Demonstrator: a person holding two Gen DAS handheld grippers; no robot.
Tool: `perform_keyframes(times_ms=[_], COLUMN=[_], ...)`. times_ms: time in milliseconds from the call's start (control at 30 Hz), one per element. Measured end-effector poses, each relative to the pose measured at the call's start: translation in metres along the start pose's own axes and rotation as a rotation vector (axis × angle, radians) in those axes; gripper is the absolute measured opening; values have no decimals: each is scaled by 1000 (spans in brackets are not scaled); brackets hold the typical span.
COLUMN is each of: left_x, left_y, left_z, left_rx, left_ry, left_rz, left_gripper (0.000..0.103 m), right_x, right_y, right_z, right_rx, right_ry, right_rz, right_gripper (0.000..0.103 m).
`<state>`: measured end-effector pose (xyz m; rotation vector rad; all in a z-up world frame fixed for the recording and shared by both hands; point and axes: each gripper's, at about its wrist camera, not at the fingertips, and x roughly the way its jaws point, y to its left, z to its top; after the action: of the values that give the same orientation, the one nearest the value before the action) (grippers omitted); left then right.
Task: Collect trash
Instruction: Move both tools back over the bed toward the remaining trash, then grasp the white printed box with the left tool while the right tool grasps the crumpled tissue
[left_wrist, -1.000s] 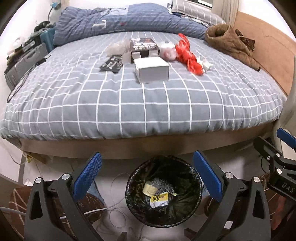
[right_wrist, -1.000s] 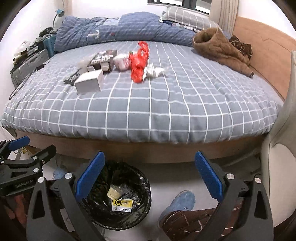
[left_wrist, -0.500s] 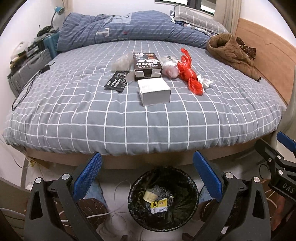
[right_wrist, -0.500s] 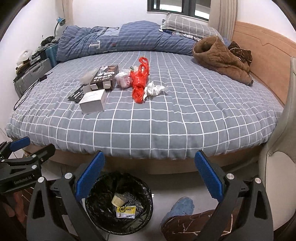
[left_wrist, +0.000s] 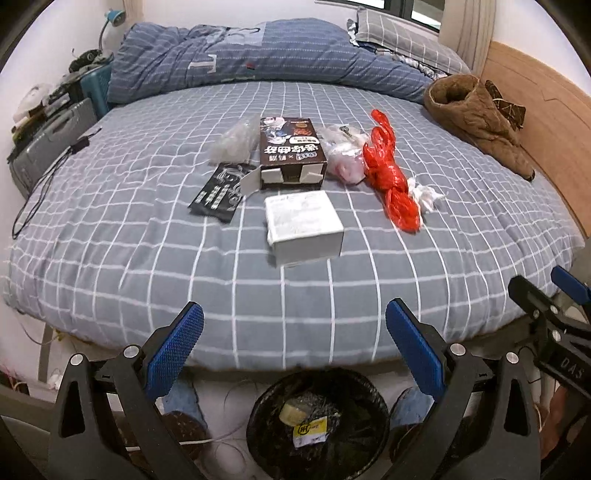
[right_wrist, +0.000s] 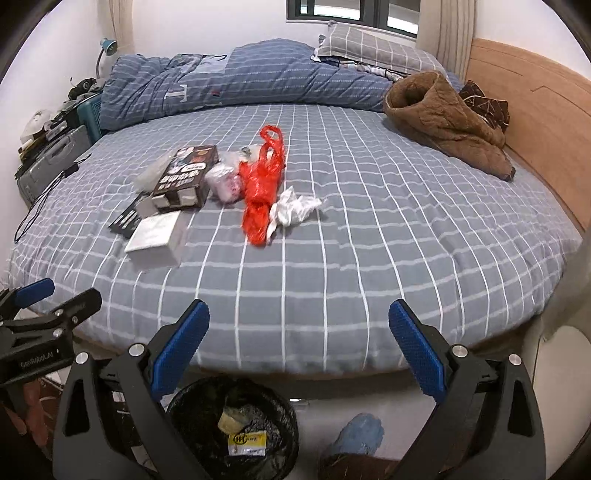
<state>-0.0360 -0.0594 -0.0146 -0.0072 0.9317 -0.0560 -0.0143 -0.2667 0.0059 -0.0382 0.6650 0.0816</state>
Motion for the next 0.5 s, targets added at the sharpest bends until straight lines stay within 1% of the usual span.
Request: perform_keyframes(times_ms=[300, 500], left_x=[60, 95], left_y=[-2, -6], left_z=[33, 47], left_rx=[-29, -23], left_ry=[43, 66], left_rz=[6, 6], left_gripper=[97, 97], right_x=[70, 123], right_y=[-9, -12], right_z=[53, 80], right_rx=[3, 11], right_ry=[10, 42], right_rz=[7, 22], right_gripper=[94, 84])
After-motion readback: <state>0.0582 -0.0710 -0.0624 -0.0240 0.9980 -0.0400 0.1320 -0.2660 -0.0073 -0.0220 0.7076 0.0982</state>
